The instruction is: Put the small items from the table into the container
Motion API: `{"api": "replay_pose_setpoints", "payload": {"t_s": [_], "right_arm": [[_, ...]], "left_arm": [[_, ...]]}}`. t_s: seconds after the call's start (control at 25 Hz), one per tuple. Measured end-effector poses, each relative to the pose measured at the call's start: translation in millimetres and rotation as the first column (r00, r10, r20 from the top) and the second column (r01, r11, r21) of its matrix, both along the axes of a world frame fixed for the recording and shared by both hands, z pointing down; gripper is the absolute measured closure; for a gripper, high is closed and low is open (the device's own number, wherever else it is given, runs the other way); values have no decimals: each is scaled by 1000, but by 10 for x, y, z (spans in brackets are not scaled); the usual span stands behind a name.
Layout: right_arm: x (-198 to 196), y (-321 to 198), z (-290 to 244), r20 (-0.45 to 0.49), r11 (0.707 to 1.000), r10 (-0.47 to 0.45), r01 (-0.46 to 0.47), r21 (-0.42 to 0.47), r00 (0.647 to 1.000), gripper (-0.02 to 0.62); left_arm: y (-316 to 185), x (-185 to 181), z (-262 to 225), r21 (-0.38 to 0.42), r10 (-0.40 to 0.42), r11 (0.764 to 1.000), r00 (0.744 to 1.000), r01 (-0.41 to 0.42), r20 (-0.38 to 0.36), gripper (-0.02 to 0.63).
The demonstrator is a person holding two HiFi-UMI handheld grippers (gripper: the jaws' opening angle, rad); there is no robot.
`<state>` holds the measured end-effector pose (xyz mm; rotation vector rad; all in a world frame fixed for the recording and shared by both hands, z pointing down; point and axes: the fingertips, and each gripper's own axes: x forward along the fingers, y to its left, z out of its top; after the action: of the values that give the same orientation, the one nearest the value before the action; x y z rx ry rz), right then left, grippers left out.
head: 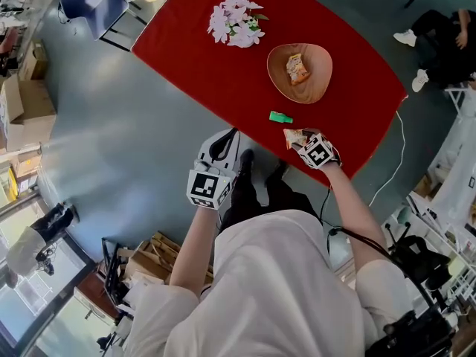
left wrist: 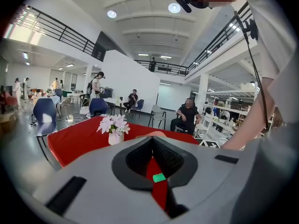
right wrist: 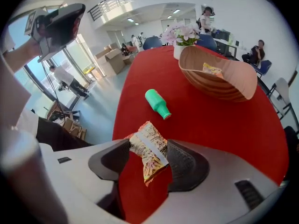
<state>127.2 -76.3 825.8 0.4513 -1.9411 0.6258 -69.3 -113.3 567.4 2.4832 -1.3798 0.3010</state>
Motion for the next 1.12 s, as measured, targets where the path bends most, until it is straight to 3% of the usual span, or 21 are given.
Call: {"api": "replay_pose_setpoints", "payload": {"t_s": [0.24,0.4,0.64,0.84,1.12], "right_arm": [[51,-2,185,-61,999,-37,36,-20,997,350],[27,12,177,-55,999,-6,4,-33,998,353],[90,27,147,-92,999,-29,26,-35,995,460],[94,56,41,-83,998,-34,29,-60,996,465],[110,-69,-154,-64,1000,4,-5,-23,998,465]], "left_arm": [[88,-74,97,-19,-19,1000,1000,19,2,600],[132,-108,120,-24,-27,999,1000,27,2,600],[151,-131,91,-15,-29,999,1000,29,-4,600],[145,-114,0,4,-23,1000,1000,23,-8,600],[91,-130,-142,32,-21,999,1000,21,-12,600]]}}
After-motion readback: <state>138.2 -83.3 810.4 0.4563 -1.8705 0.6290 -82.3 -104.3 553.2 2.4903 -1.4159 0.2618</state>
